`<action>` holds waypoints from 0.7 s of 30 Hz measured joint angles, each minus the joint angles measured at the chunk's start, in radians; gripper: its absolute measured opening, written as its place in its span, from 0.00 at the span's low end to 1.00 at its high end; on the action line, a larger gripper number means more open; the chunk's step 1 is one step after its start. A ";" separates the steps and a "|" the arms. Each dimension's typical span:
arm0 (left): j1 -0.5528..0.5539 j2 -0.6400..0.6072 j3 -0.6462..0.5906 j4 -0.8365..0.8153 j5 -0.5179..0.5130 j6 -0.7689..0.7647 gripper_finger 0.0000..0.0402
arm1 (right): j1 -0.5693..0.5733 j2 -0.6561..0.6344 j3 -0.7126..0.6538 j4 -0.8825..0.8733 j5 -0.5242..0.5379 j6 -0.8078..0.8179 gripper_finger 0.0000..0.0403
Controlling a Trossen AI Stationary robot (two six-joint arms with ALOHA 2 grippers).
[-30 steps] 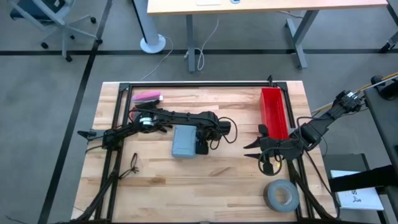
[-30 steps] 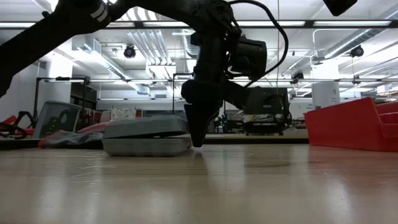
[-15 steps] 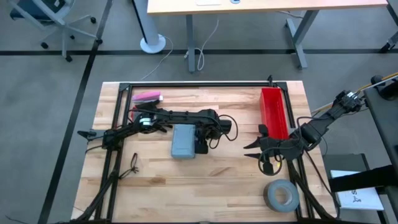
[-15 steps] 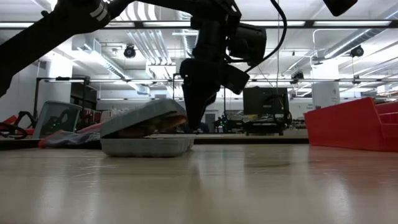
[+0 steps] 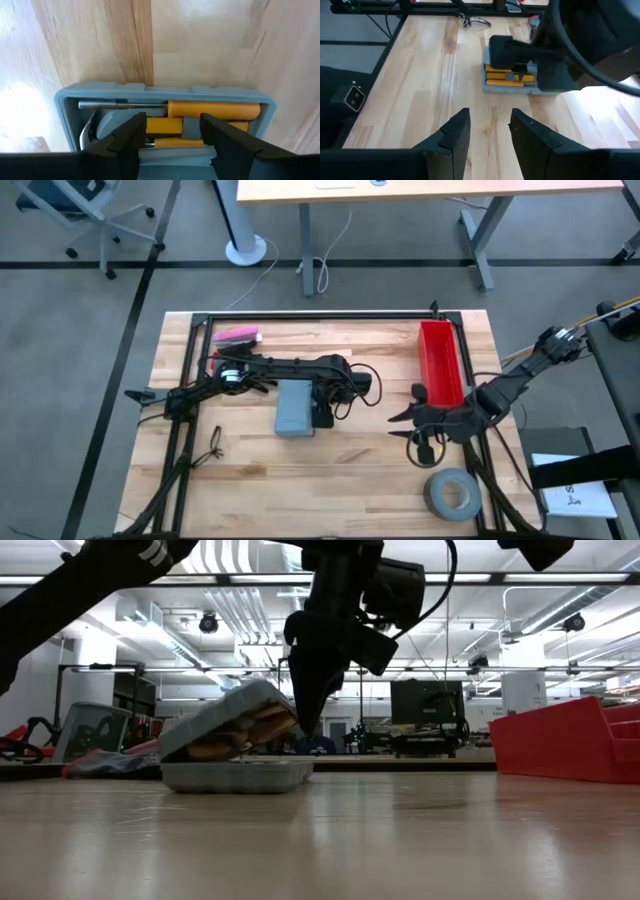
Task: Prefit tool cases
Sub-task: Open the pre-fit tool case
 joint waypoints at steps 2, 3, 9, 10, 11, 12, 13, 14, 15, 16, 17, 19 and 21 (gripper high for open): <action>0.000 -0.003 0.000 0.001 0.000 -0.004 0.46 | 0.000 0.011 0.000 0.005 0.003 0.000 0.30; -0.002 -0.005 -0.001 0.001 0.000 -0.005 0.45 | 0.000 0.015 0.000 0.005 0.004 0.004 0.30; -0.011 -0.022 -0.002 0.001 0.000 -0.012 0.44 | 0.000 0.039 0.000 0.005 0.005 0.016 0.31; -0.013 -0.025 -0.002 0.001 0.000 -0.013 0.44 | 0.000 0.042 -0.002 0.006 0.005 0.017 0.31; -0.015 -0.028 -0.002 0.001 0.001 -0.017 0.45 | 0.000 0.044 -0.005 0.006 0.007 0.021 0.31; -0.017 -0.032 -0.002 0.001 0.001 -0.020 0.46 | 0.000 0.045 -0.007 0.007 0.013 0.028 0.30; -0.019 -0.035 -0.002 0.001 0.002 -0.023 0.46 | 0.000 0.047 -0.013 0.009 0.022 0.033 0.30; -0.021 -0.038 -0.002 0.001 0.002 -0.025 0.46 | 0.000 0.049 -0.019 0.015 0.028 0.038 0.30; -0.024 -0.042 -0.002 0.001 0.001 -0.028 0.46 | 0.000 0.051 -0.028 0.031 0.030 0.038 0.30; -0.026 -0.044 -0.002 0.001 0.002 -0.031 0.46 | 0.000 0.053 -0.038 0.051 0.031 0.038 0.30; -0.029 -0.047 -0.002 0.001 0.001 -0.035 0.46 | -0.001 0.055 -0.047 0.066 0.030 0.038 0.30; -0.035 -0.053 -0.002 0.001 0.001 -0.039 0.44 | -0.001 0.065 -0.060 0.083 0.031 0.038 0.30; -0.042 -0.061 -0.003 0.001 0.002 -0.045 0.44 | -0.002 0.082 -0.067 0.099 0.030 0.037 0.31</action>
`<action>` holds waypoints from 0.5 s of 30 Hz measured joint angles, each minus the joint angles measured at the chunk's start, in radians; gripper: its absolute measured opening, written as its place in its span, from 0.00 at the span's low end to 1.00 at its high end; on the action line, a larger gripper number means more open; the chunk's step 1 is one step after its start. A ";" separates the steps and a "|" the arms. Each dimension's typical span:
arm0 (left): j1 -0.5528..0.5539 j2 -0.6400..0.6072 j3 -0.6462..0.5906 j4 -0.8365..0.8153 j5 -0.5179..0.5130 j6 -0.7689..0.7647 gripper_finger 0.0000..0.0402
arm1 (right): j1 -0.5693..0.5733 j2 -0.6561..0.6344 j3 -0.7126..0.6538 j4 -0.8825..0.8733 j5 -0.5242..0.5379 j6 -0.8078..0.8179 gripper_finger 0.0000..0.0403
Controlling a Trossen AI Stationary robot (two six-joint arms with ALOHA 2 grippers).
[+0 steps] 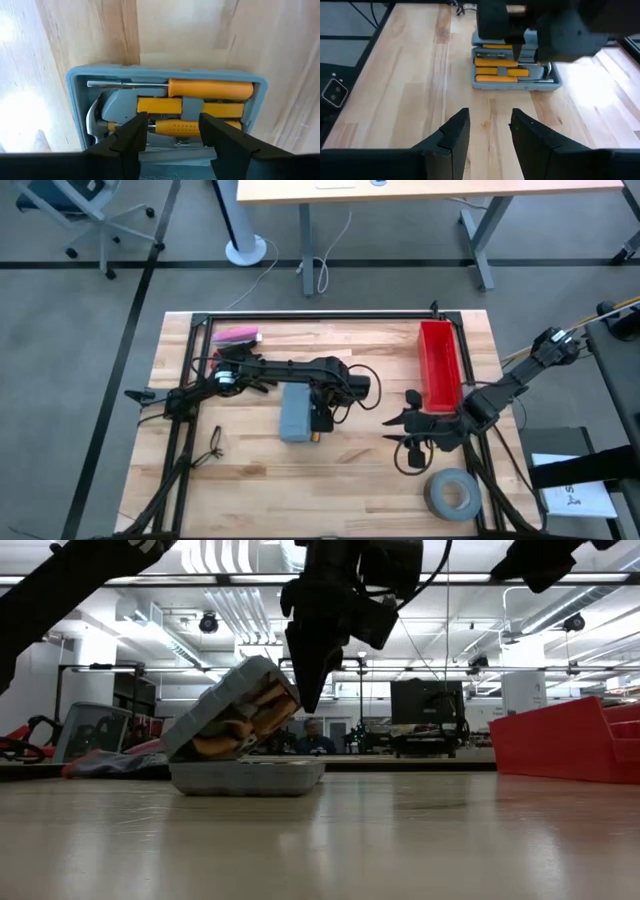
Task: Prefit tool cases
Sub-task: Open the pre-fit tool case
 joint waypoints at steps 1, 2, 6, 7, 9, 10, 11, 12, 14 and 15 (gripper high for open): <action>-0.003 -0.004 0.000 0.000 0.001 -0.002 0.44 | -0.001 0.009 -0.002 0.012 0.000 -0.003 0.31; -0.005 -0.008 0.000 0.000 0.001 -0.007 0.44 | -0.001 0.017 -0.002 0.020 0.000 -0.005 0.31; -0.015 -0.018 0.000 0.000 0.001 -0.028 0.46 | -0.007 0.066 -0.003 0.059 -0.001 -0.026 0.30; -0.017 -0.020 0.000 0.000 0.000 -0.033 0.46 | -0.008 0.079 -0.003 0.070 -0.001 -0.030 0.29; -0.023 -0.021 0.000 0.000 0.000 -0.041 0.46 | -0.008 0.101 -0.003 0.096 -0.001 -0.040 0.29; -0.026 -0.022 0.000 0.001 0.000 -0.045 0.46 | -0.008 0.111 -0.003 0.103 -0.001 -0.043 0.28; -0.029 -0.022 0.000 0.001 0.000 -0.047 0.46 | -0.011 0.121 -0.003 0.113 -0.001 -0.044 0.28; -0.032 -0.022 0.000 0.001 0.000 -0.049 0.45 | -0.012 0.130 -0.003 0.125 -0.002 -0.044 0.28; -0.039 -0.022 0.000 0.000 0.000 -0.052 0.44 | -0.012 0.141 -0.005 0.147 -0.002 -0.046 0.28; -0.041 -0.022 0.000 0.000 0.000 -0.053 0.44 | -0.014 0.147 -0.007 0.157 -0.001 -0.047 0.28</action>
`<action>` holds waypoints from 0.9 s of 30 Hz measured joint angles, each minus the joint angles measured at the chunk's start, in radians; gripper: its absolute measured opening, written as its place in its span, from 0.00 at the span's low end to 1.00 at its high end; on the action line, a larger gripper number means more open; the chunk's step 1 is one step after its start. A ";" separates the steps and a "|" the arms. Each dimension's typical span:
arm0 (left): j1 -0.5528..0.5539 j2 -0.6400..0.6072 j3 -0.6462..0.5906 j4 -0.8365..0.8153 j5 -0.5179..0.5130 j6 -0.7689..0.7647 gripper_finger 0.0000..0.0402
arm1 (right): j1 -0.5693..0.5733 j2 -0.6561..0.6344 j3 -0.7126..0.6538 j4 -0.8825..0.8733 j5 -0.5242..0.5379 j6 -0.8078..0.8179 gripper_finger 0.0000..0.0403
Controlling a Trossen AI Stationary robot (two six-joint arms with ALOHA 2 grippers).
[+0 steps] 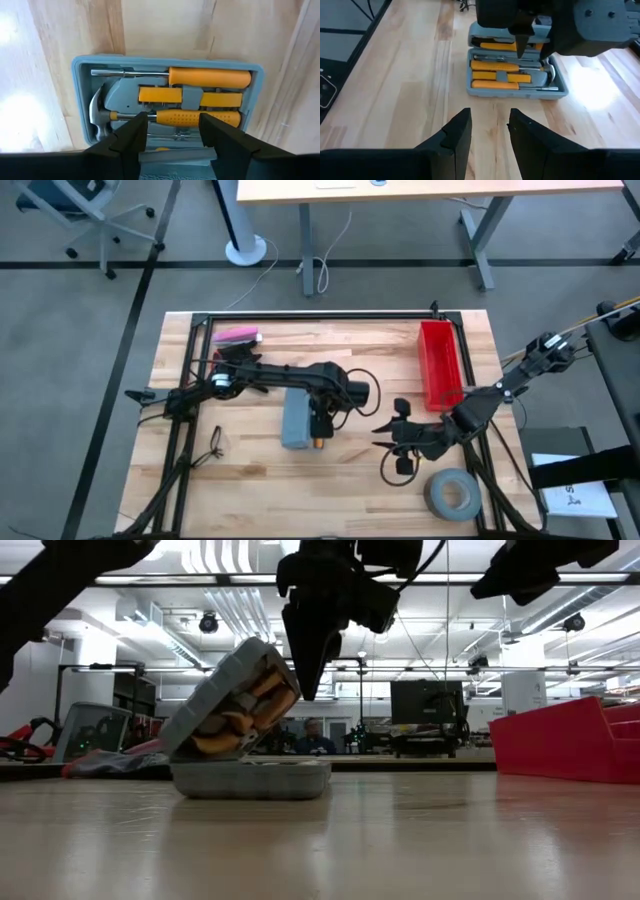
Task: Prefit tool cases
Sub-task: Open the pre-fit tool case
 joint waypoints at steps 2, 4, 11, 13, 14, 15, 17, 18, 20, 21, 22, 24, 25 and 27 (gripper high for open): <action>-0.004 -0.001 0.000 0.000 0.000 0.000 0.44 | -0.004 0.008 -0.008 0.023 -0.001 -0.005 0.29; -0.008 -0.003 0.000 0.000 0.000 -0.001 0.44 | -0.008 0.012 -0.027 0.065 -0.002 -0.005 0.30; -0.009 -0.012 0.001 0.000 0.000 -0.005 0.46 | -0.019 0.015 -0.141 0.236 -0.009 0.003 0.29; -0.009 -0.012 0.001 0.001 0.000 -0.005 0.45 | -0.022 0.020 -0.175 0.281 -0.018 0.013 0.28; -0.009 -0.012 0.001 0.000 0.000 -0.005 0.44 | -0.025 0.024 -0.191 0.309 -0.026 0.014 0.27; -0.009 -0.012 0.001 0.000 0.000 -0.005 0.44 | -0.029 0.031 -0.205 0.341 -0.032 0.015 0.27; -0.010 -0.012 0.001 0.000 0.000 -0.005 0.44 | -0.033 0.044 -0.230 0.394 -0.035 0.021 0.26; -0.010 -0.012 0.001 0.000 0.000 -0.005 0.44 | -0.037 0.052 -0.239 0.417 -0.035 0.019 0.26; -0.010 -0.012 0.001 0.000 0.000 -0.006 0.44 | -0.044 0.072 -0.255 0.471 -0.036 0.016 0.27; -0.010 -0.012 0.001 0.000 0.000 -0.007 0.45 | -0.050 0.083 -0.262 0.491 -0.037 0.016 0.28; -0.010 -0.012 0.001 0.000 0.000 -0.008 0.46 | -0.055 0.096 -0.266 0.506 -0.037 0.015 0.28; -0.010 -0.012 0.001 0.000 0.000 -0.008 0.46 | -0.068 0.132 -0.266 0.534 -0.049 0.014 0.30; -0.010 -0.012 0.001 0.000 0.000 -0.008 0.46 | -0.074 0.153 -0.266 0.553 -0.058 0.014 0.31; -0.010 -0.012 0.001 0.000 -0.001 -0.008 0.46 | -0.088 0.199 -0.266 0.597 -0.075 0.009 0.32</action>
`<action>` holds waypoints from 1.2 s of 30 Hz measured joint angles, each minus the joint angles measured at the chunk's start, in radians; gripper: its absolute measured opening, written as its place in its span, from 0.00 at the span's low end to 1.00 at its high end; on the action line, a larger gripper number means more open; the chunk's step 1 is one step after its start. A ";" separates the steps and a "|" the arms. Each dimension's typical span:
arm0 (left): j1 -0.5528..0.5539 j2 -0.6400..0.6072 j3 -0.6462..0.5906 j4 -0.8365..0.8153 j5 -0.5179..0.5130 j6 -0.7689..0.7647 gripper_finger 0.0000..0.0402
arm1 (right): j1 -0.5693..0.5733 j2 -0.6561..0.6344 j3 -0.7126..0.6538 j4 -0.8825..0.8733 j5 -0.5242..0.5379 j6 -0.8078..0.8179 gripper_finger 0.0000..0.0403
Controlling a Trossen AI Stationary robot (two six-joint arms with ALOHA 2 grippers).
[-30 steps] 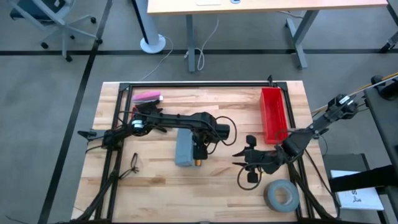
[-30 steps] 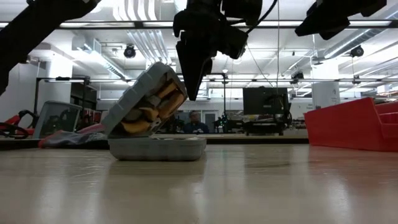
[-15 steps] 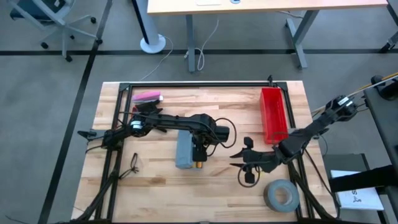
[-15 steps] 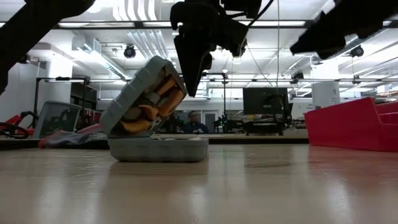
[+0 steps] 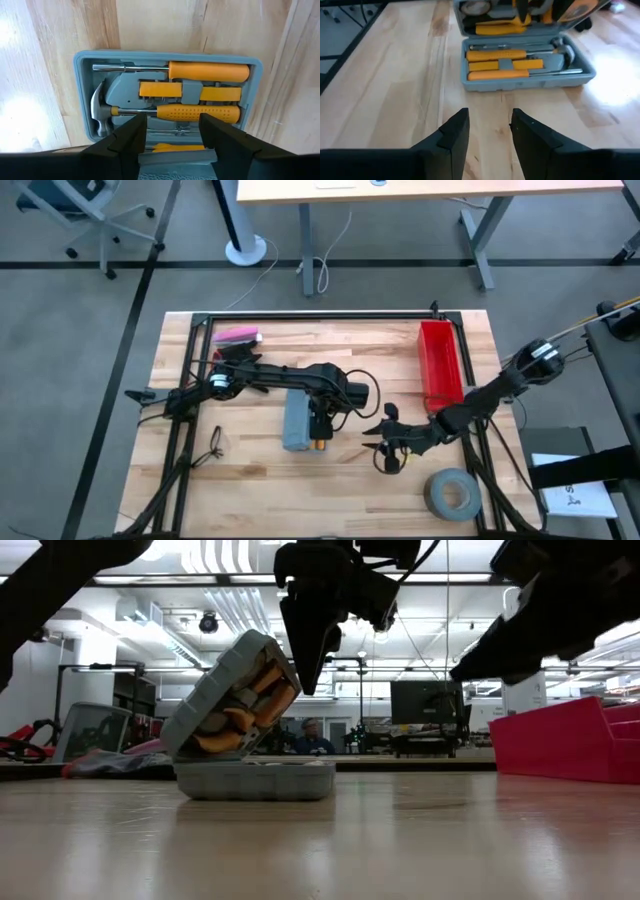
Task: Prefit tool cases
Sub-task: Open the pre-fit tool case
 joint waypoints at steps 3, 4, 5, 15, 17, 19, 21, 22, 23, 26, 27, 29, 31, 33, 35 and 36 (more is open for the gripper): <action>-0.001 0.000 0.000 0.000 -0.001 0.000 0.44 | -0.020 0.073 0.000 0.084 -0.028 -0.016 0.33; -0.002 0.000 0.000 0.000 -0.002 0.000 0.44 | -0.026 0.097 0.000 0.123 -0.035 -0.024 0.33; -0.002 0.000 0.000 0.000 -0.002 0.000 0.43 | -0.031 0.118 0.000 0.160 -0.038 -0.037 0.34; -0.002 -0.005 0.000 -0.001 -0.001 0.004 0.46 | -0.074 0.271 0.046 0.326 -0.113 -0.104 0.32; -0.002 -0.009 0.000 0.000 -0.001 0.004 0.45 | -0.081 0.291 0.070 0.327 -0.125 -0.121 0.32; -0.002 -0.015 0.000 0.000 0.000 0.001 0.44 | -0.091 0.306 0.089 0.328 -0.145 -0.140 0.33; -0.002 -0.019 0.000 0.000 0.000 0.000 0.43 | -0.100 0.312 0.099 0.326 -0.146 -0.154 0.33; -0.002 -0.022 0.000 0.000 0.000 0.000 0.44 | -0.103 0.311 0.101 0.326 -0.146 -0.162 0.34; -0.002 -0.024 0.000 -0.001 0.000 -0.002 0.44 | -0.107 0.310 0.101 0.327 -0.146 -0.164 0.34; -0.002 -0.030 0.000 -0.001 0.000 -0.004 0.46 | -0.112 0.302 0.102 0.329 -0.145 -0.173 0.34; -0.002 -0.033 0.000 0.000 0.000 -0.005 0.46 | -0.113 0.302 0.104 0.334 -0.145 -0.173 0.34; -0.002 -0.035 0.000 0.000 0.000 -0.008 0.46 | -0.116 0.305 0.107 0.340 -0.146 -0.176 0.33; -0.002 -0.035 0.000 0.000 0.000 -0.011 0.46 | -0.118 0.310 0.111 0.339 -0.146 -0.178 0.32; -0.002 -0.035 0.000 0.001 0.000 -0.015 0.44 | -0.120 0.310 0.112 0.339 -0.146 -0.179 0.32; -0.002 -0.035 0.000 0.000 0.000 -0.017 0.44 | -0.124 0.310 0.112 0.340 -0.146 -0.179 0.32; -0.002 -0.035 0.000 0.001 -0.001 -0.018 0.43 | -0.125 0.310 0.112 0.340 -0.146 -0.179 0.32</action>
